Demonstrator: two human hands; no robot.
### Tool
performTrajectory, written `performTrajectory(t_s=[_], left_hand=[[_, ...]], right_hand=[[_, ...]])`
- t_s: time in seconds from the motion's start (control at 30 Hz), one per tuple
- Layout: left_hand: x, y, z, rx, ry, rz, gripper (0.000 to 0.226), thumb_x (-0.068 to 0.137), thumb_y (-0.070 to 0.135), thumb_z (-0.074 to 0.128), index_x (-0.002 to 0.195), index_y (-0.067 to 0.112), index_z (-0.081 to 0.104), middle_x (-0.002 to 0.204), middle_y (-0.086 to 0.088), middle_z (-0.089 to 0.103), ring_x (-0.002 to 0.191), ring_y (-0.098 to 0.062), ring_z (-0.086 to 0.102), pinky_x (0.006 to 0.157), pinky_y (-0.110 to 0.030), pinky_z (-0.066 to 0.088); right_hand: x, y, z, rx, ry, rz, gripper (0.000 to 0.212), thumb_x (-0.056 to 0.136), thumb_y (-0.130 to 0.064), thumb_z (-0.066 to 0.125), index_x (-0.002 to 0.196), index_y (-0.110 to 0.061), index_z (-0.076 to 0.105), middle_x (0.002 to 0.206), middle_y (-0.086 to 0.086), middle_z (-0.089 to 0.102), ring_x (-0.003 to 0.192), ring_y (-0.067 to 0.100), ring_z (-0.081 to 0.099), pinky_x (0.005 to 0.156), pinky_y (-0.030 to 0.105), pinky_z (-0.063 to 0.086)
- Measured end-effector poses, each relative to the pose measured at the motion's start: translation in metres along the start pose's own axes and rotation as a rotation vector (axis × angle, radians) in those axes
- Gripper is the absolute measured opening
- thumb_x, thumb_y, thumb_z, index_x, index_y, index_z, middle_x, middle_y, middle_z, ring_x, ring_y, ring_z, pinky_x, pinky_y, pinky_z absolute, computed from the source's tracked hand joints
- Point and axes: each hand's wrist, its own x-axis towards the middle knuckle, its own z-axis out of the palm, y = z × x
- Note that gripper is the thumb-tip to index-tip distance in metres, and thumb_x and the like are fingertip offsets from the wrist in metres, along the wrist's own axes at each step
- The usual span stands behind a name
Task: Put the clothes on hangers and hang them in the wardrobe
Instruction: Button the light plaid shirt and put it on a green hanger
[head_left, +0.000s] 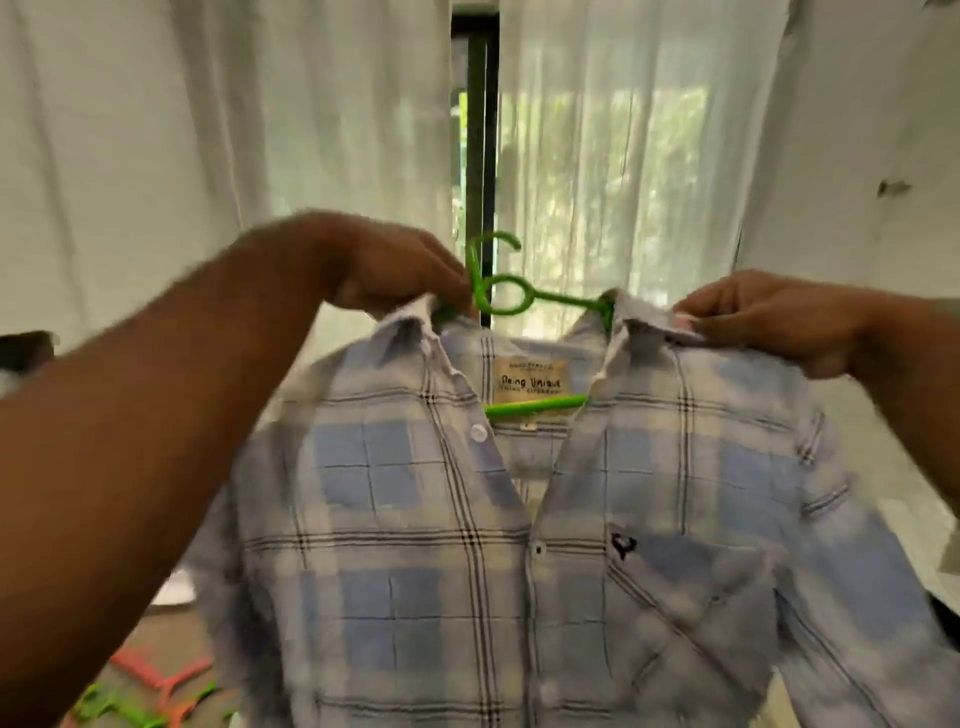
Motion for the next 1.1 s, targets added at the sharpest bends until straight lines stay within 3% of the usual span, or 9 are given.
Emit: performTrajectory(t_s=[0.1,0.2,0.3,0.37,0.43,0.53,0.63,0.8,1.1], left_hand=[[0.062,-0.055,0.061,0.057,-0.040,-0.135,0.015,0.094,0.016,0.066,0.105,0.008,0.072,0.095,-0.016,0.066,0.072,-0.019,0.058,0.055,-0.026,0.052],[0.127,-0.117,0.140,-0.026,0.053,-0.218,0.028,0.095,0.017,0.063,0.117,-0.001,0.067,0.111,-0.023,0.068,0.089,-0.024,0.063,0.072,-0.030,0.054],[0.168,-0.178,0.210,0.007,0.316,-0.328,0.060,0.088,0.035,0.066,0.138,0.007,0.048,0.132,-0.017,0.056,0.120,-0.035,0.056,0.097,-0.041,0.050],[0.177,-0.215,0.255,-0.071,0.417,-0.353,0.057,0.082,0.032,0.064,0.133,0.012,0.050,0.128,-0.013,0.059,0.118,-0.035,0.057,0.098,-0.042,0.048],[0.171,-0.245,0.293,-0.174,0.494,-0.362,0.038,0.086,0.019,0.063,0.122,0.012,0.057,0.116,-0.012,0.067,0.108,-0.033,0.062,0.089,-0.037,0.048],[0.153,-0.275,0.346,-0.256,0.591,-0.435,0.019,0.091,0.014,0.061,0.110,0.014,0.064,0.101,-0.007,0.071,0.096,-0.028,0.064,0.075,-0.028,0.043],[0.146,-0.292,0.374,-0.232,0.473,-0.482,0.006,0.095,0.021,0.063,0.099,0.018,0.066,0.089,0.002,0.068,0.085,-0.016,0.060,0.068,-0.017,0.034],[0.151,-0.289,0.376,-0.118,0.417,-0.461,0.029,0.093,0.045,0.064,0.088,0.019,0.075,0.082,0.000,0.074,0.082,-0.021,0.068,0.074,-0.033,0.054],[0.147,-0.273,0.396,0.052,0.327,-0.366,0.022,0.091,0.033,0.067,0.112,0.036,0.065,0.109,0.007,0.062,0.099,-0.016,0.063,0.079,-0.032,0.051]], right_hand=[[0.046,0.076,0.024,0.012,-0.012,0.193,0.059,0.064,-0.049,0.091,0.099,-0.003,0.077,0.093,0.022,0.073,0.071,0.025,0.072,0.061,0.033,0.059],[0.098,0.165,0.053,-0.154,0.109,0.336,0.037,0.082,-0.042,0.081,0.104,-0.012,0.077,0.099,0.011,0.076,0.087,0.024,0.072,0.070,0.032,0.059],[0.141,0.273,0.097,-0.363,0.261,0.523,0.045,0.084,-0.039,0.081,0.122,-0.020,0.067,0.118,0.010,0.069,0.106,0.027,0.065,0.089,0.039,0.054],[0.151,0.342,0.135,-0.500,0.293,0.617,0.055,0.084,-0.036,0.078,0.134,-0.020,0.060,0.133,0.014,0.063,0.123,0.034,0.056,0.102,0.041,0.046],[0.148,0.379,0.173,-0.386,0.382,0.606,0.043,0.086,-0.022,0.073,0.127,-0.014,0.065,0.123,0.016,0.067,0.118,0.035,0.059,0.094,0.036,0.046],[0.146,0.397,0.218,-0.287,0.571,0.522,0.024,0.086,-0.015,0.066,0.109,-0.017,0.071,0.102,0.008,0.069,0.099,0.030,0.064,0.085,0.034,0.049],[0.155,0.386,0.241,-0.427,0.709,0.359,0.011,0.089,-0.019,0.065,0.096,-0.025,0.071,0.095,0.000,0.064,0.092,0.022,0.060,0.086,0.042,0.050],[0.181,0.351,0.262,-0.216,0.519,0.374,0.022,0.089,-0.034,0.075,0.074,-0.019,0.069,0.065,-0.008,0.063,0.060,0.001,0.056,0.059,0.024,0.045],[0.179,0.353,0.293,-0.286,0.374,0.591,0.040,0.076,-0.048,0.078,0.094,-0.015,0.064,0.092,0.002,0.067,0.088,0.023,0.065,0.067,0.033,0.048]])
